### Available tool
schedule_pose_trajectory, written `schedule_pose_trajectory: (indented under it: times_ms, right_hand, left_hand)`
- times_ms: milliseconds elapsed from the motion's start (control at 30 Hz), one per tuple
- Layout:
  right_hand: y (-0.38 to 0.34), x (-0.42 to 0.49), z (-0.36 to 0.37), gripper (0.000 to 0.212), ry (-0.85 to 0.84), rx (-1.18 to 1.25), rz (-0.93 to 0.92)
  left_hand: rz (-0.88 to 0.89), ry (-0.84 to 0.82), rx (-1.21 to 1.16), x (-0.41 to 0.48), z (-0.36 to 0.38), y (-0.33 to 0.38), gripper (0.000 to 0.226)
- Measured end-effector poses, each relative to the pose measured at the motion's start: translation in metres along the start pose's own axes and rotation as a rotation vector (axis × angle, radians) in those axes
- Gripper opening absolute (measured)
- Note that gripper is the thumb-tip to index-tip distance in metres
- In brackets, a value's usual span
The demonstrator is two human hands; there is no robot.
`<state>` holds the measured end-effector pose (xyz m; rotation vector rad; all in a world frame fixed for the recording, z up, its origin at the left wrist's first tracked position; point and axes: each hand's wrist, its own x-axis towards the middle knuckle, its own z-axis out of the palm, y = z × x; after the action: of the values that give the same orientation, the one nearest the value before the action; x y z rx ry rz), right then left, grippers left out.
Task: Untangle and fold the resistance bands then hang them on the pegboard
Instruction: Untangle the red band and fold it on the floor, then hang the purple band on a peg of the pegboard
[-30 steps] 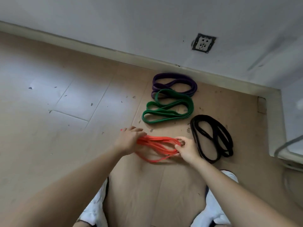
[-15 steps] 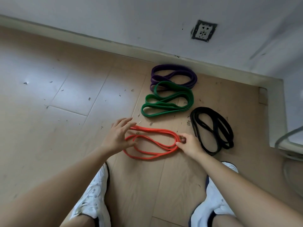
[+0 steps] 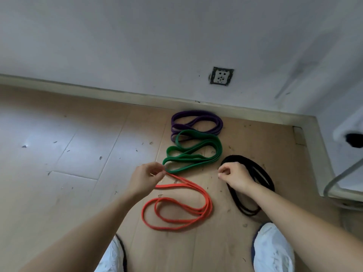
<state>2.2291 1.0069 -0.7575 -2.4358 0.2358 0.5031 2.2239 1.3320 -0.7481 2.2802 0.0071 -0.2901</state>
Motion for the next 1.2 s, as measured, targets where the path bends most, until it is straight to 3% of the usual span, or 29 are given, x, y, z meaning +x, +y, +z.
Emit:
schedule_pose_trajectory:
  times_ms: [267,367,533,700,800,867,1033,1200]
  right_hand:
    - [-0.010,0.088,-0.042,0.004,0.212,0.189,0.016]
    - [-0.010,0.129,-0.045,0.010,0.243,0.266,0.082]
    - [-0.010,0.194,-0.038,0.040,0.248,0.332,0.184]
    - [-0.022,0.224,-0.025,0.035,0.306,0.463,0.291]
    - [-0.022,0.230,-0.022,0.031,0.329,0.446,0.319]
    - [-0.020,0.237,-0.023,0.016,0.299,0.488,0.331]
    - [-0.028,0.237,-0.035,0.040,0.316,0.552,0.227]
    - [-0.056,0.218,-0.061,0.025,0.358,0.546,0.091]
  left_hand:
    - [-0.031,0.018,-0.200,0.107,0.006,0.042,0.017]
    - [-0.042,0.035,-0.192,0.153,0.017,0.038,0.026]
    - [-0.066,0.161,-0.099,0.216,0.032,0.025,0.047]
    - [-0.150,0.092,-0.164,0.257,0.046,0.012,0.065]
    - [-0.194,0.013,-0.283,0.267,0.048,0.010,0.057]
    - [-0.208,0.005,-0.319,0.271,0.046,0.009,0.050]
    - [-0.204,0.026,-0.394,0.264,0.038,0.012,0.039]
    - [-0.193,0.020,-0.401,0.248,0.018,0.015,0.031]
